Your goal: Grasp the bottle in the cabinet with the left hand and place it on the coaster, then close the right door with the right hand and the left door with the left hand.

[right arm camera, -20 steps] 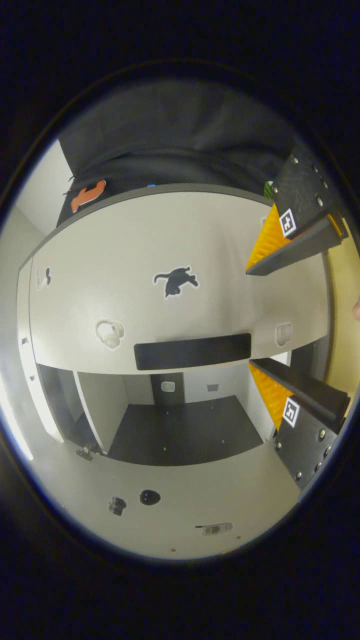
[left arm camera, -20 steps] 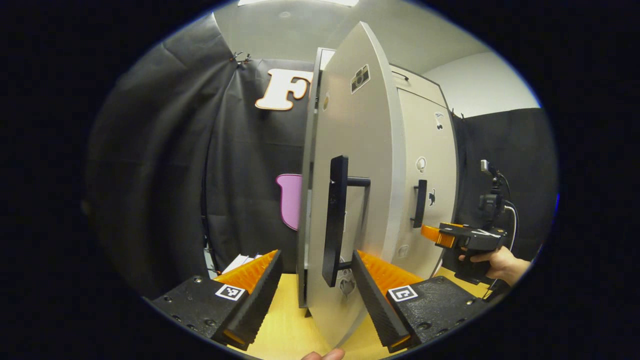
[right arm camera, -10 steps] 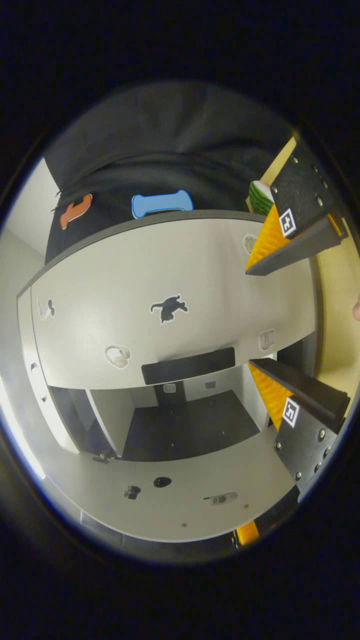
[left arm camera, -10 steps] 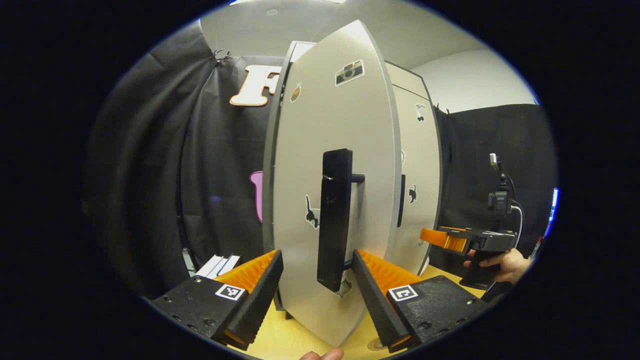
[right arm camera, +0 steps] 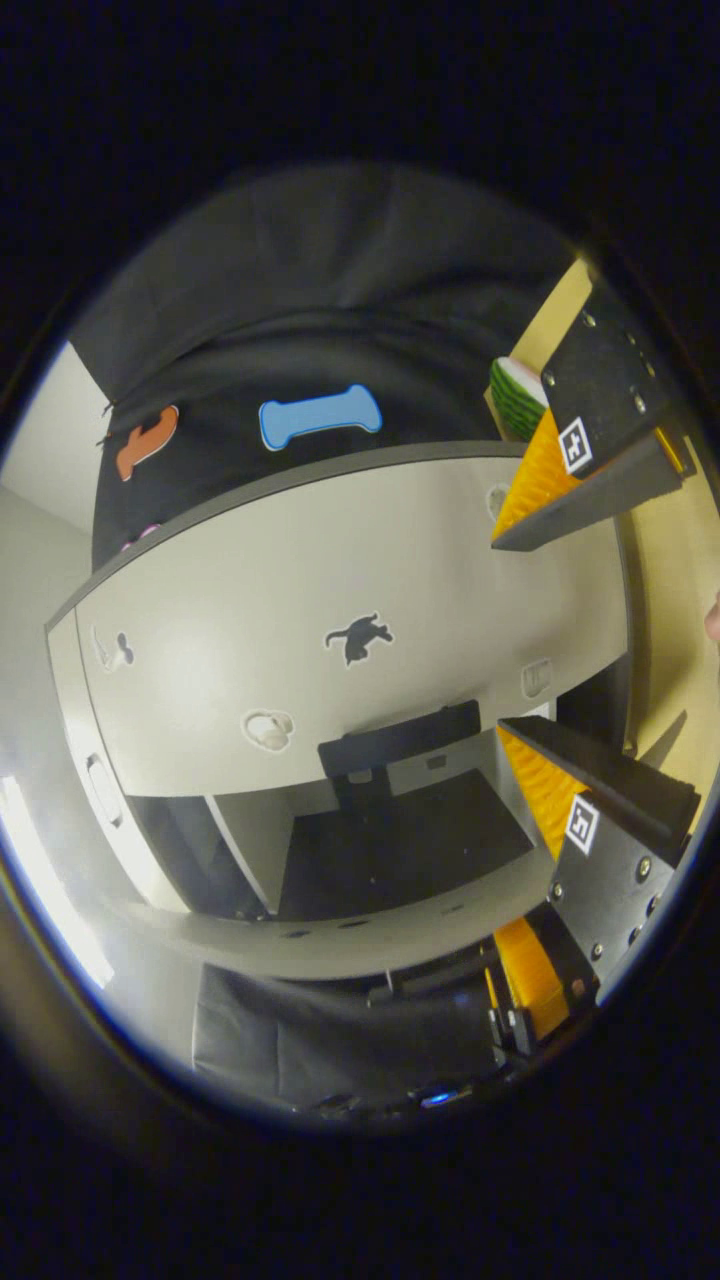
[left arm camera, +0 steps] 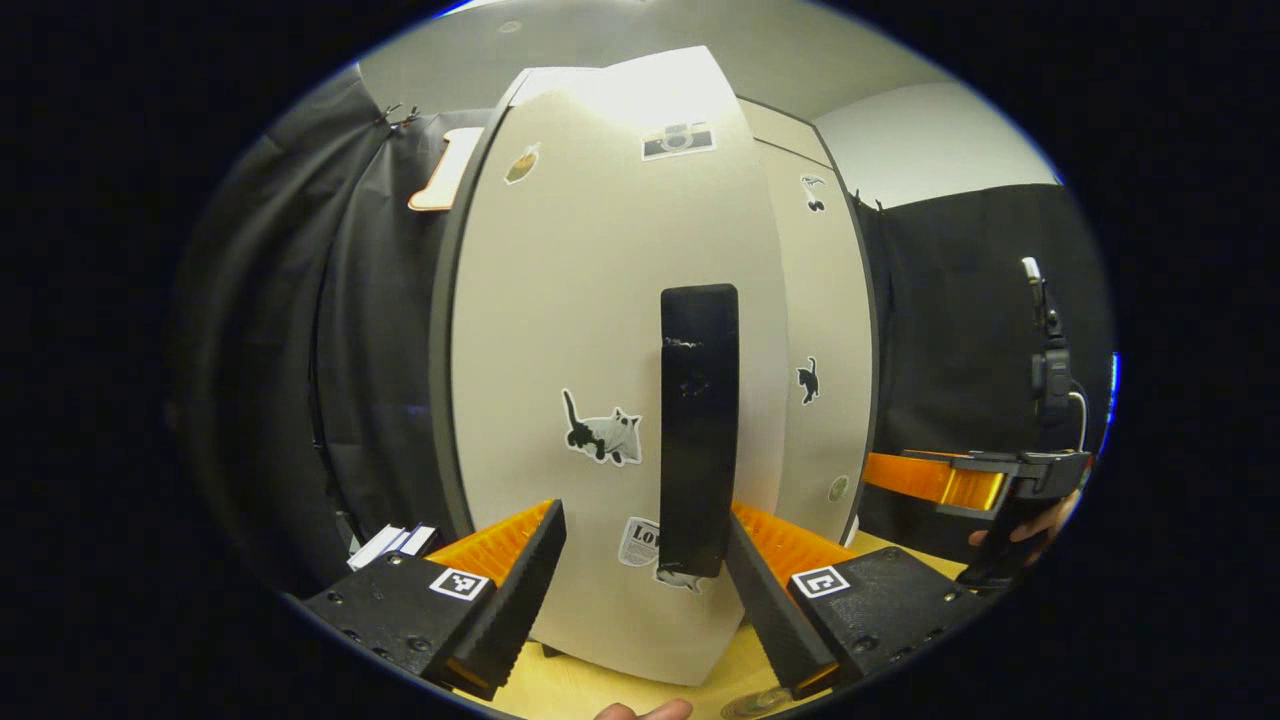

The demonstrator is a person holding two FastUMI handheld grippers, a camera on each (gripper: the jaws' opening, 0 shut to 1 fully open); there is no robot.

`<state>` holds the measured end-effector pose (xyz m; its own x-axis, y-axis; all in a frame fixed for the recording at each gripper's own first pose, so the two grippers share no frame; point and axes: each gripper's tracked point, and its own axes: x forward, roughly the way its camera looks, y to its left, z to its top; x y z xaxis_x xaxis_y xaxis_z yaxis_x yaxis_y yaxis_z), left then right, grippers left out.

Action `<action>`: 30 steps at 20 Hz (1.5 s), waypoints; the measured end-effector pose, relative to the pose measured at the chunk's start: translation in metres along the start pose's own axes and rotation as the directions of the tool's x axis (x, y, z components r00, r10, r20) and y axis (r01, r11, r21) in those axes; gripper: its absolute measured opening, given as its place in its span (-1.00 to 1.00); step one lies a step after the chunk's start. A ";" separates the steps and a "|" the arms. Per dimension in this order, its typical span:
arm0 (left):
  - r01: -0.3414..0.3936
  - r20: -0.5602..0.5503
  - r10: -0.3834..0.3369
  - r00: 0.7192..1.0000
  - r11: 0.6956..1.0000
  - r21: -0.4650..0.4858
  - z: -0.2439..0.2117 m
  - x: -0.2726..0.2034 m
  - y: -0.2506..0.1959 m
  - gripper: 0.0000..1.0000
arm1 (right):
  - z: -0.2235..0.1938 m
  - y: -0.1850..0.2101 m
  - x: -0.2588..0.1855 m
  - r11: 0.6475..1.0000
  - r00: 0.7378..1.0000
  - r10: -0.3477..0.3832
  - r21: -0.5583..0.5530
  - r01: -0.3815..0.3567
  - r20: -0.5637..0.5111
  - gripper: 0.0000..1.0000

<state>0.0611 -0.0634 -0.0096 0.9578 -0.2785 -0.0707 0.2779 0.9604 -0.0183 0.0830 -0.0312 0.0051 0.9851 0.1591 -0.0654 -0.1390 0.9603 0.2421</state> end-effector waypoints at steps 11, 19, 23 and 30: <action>-0.050 0.010 0.050 0.999 0.998 -0.044 -0.008 0.069 -0.018 0.88 | 0.002 -0.004 -0.030 1.000 0.999 -0.012 -0.012 0.012 0.030 1.00; -0.151 0.020 0.153 0.988 0.987 -0.050 -0.008 0.081 -0.018 0.89 | -0.016 -0.014 -0.043 0.999 1.000 -0.023 0.043 0.022 0.010 1.00; -0.200 0.023 0.201 0.979 0.979 -0.046 -0.008 0.082 -0.018 0.88 | -0.018 -0.025 -0.045 0.998 0.999 -0.041 0.044 0.041 0.003 1.00; -0.250 0.017 0.251 0.968 0.968 -0.033 -0.008 0.084 -0.017 0.88 | -0.018 -0.027 -0.053 0.999 0.999 -0.034 0.005 0.034 -0.008 1.00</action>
<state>0.1358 -0.1035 -0.0227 0.9980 -0.0286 -0.0558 0.0268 0.9991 -0.0331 0.0326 -0.0617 -0.0159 0.9884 0.1281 -0.0815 -0.1048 0.9640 0.2444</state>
